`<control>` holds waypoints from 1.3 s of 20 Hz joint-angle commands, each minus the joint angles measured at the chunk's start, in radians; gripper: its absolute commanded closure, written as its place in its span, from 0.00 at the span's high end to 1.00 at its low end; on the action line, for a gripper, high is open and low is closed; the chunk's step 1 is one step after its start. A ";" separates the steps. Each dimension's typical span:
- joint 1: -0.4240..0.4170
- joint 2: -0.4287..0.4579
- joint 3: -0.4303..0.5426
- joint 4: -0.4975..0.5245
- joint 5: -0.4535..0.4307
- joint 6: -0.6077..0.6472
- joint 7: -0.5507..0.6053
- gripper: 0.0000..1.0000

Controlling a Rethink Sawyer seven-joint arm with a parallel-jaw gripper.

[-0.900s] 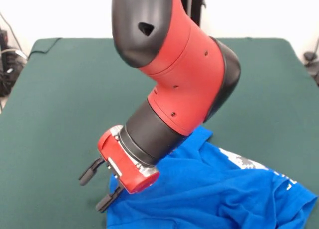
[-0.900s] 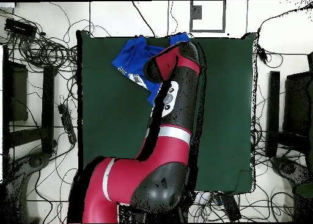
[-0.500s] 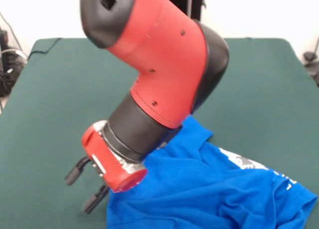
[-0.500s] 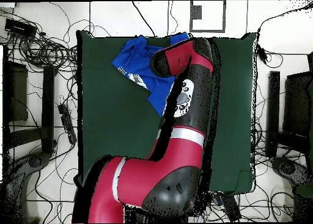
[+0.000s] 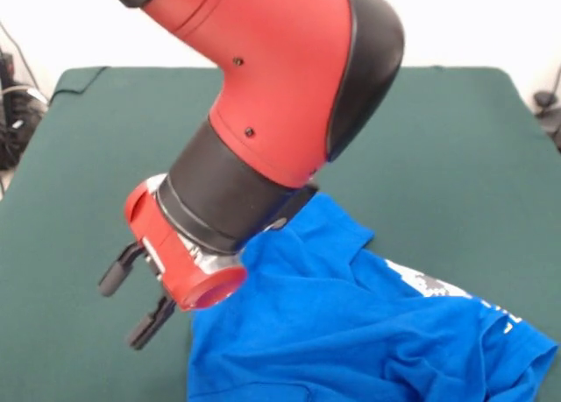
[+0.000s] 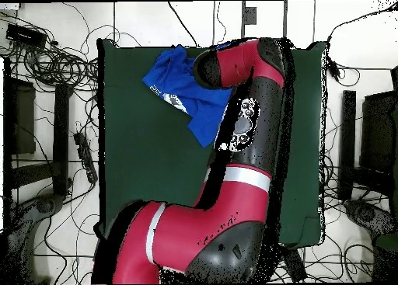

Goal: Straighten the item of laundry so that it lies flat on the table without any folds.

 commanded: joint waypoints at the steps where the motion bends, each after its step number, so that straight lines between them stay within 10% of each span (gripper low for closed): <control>1: 0.018 -0.021 0.220 0.150 0.158 0.270 -0.285 1.00; 11: -0.010 -0.007 0.290 0.212 0.300 0.447 -0.185 1.00; 26: 0.027 0.034 0.206 0.349 0.217 0.326 -0.029 1.00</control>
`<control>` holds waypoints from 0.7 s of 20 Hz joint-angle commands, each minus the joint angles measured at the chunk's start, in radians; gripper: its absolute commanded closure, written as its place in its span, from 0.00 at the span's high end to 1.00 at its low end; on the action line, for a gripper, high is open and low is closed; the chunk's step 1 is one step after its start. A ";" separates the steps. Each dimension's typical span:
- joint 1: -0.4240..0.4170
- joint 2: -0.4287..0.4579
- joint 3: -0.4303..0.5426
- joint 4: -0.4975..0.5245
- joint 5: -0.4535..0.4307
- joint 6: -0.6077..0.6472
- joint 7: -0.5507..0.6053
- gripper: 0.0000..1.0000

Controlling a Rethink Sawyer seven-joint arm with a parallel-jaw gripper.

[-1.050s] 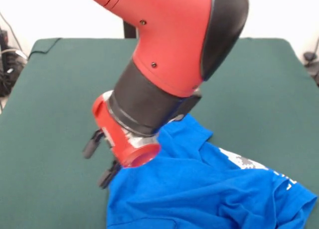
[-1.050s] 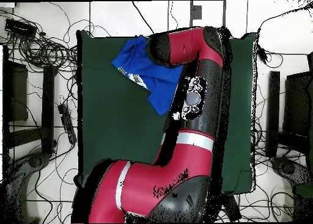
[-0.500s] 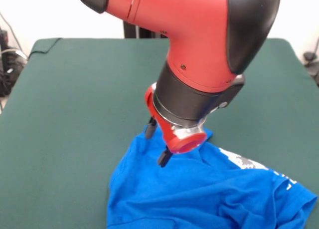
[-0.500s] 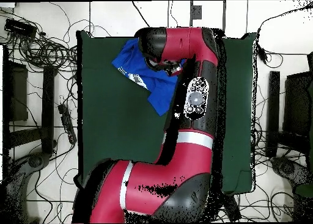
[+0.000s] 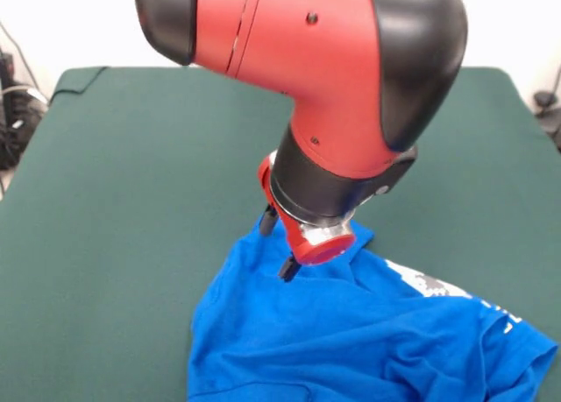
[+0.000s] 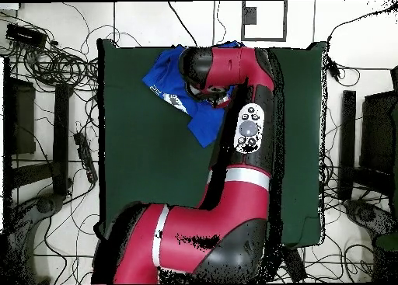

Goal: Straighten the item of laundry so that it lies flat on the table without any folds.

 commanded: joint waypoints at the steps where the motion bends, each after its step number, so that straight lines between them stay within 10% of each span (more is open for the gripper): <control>1: 0.031 0.074 0.046 0.237 -0.029 0.008 -0.023 1.00; 14: -0.001 0.145 0.087 0.187 -0.042 0.016 -0.176 1.00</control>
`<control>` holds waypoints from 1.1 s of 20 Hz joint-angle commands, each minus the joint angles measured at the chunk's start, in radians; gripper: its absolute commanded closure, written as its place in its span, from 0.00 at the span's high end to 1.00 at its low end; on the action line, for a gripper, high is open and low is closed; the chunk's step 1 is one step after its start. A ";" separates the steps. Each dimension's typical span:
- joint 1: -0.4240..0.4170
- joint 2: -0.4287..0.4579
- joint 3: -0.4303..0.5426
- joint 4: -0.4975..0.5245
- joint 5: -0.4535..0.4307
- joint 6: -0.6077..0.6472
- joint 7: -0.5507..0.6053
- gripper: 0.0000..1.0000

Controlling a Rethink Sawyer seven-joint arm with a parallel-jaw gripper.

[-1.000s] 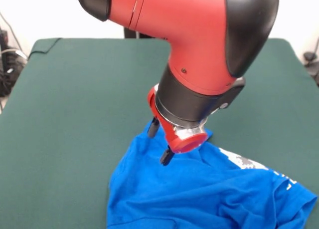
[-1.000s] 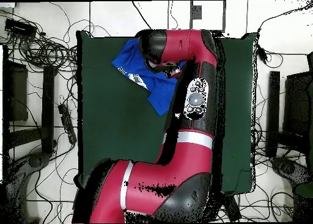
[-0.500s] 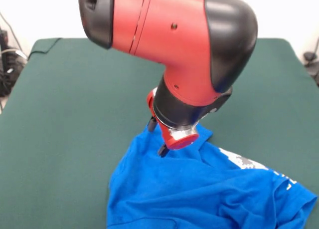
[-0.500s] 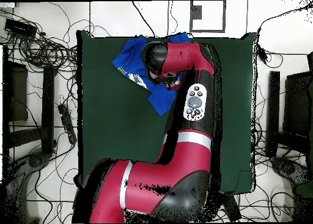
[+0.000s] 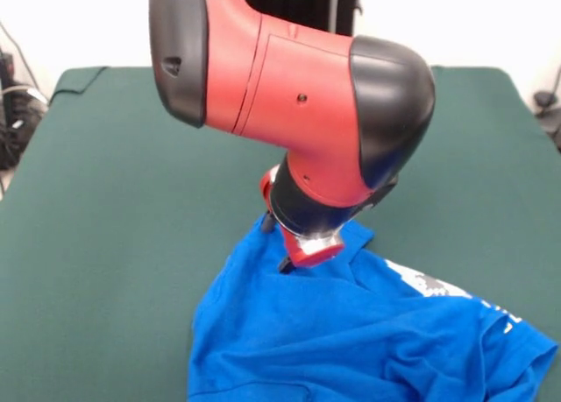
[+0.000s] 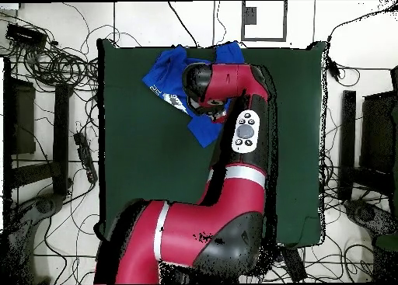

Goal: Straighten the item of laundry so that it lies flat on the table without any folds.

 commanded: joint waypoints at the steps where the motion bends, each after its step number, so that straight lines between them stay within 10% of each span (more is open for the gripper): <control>1: -0.004 0.096 0.093 0.137 -0.041 0.013 -0.181 1.00; 4: -0.012 0.090 0.105 0.152 -0.039 -0.024 -0.197 1.00; 5: -0.014 0.089 0.108 0.154 -0.040 -0.030 -0.202 0.00; 22: 0.022 -0.065 0.054 0.339 -0.097 -0.149 -0.170 0.00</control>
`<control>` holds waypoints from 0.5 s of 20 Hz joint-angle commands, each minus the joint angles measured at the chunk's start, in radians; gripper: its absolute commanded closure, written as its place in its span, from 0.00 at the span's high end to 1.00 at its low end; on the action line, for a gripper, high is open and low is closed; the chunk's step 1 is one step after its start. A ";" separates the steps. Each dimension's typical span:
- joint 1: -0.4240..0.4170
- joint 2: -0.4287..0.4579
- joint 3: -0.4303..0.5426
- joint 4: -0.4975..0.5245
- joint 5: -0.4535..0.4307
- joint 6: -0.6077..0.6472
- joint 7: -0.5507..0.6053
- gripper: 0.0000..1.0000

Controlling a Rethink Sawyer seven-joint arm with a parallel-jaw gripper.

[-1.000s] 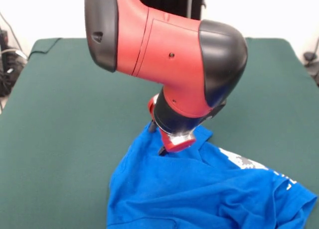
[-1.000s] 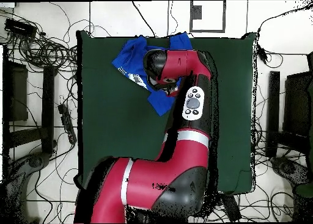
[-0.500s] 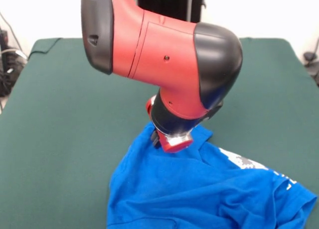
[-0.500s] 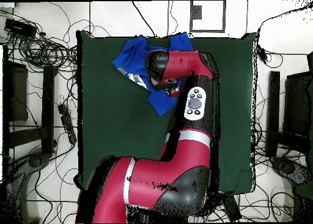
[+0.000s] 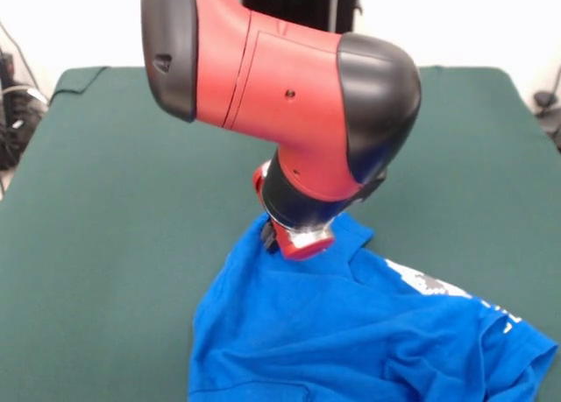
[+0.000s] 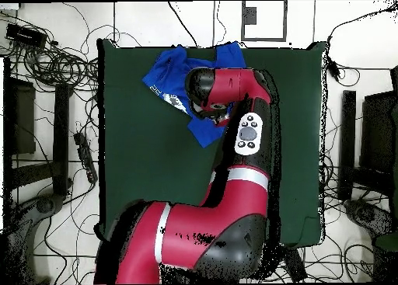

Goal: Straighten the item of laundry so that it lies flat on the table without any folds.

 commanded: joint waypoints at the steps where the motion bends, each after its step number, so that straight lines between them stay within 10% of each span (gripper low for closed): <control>1: 0.027 -0.035 0.050 0.264 -0.080 -0.107 -0.168 0.00; 2: 0.028 -0.034 0.051 0.262 -0.088 -0.112 -0.167 0.00; 3: 0.028 -0.036 0.055 0.261 -0.100 -0.116 -0.162 1.00; 10: 0.030 -0.054 0.063 0.279 -0.099 -0.096 -0.110 1.00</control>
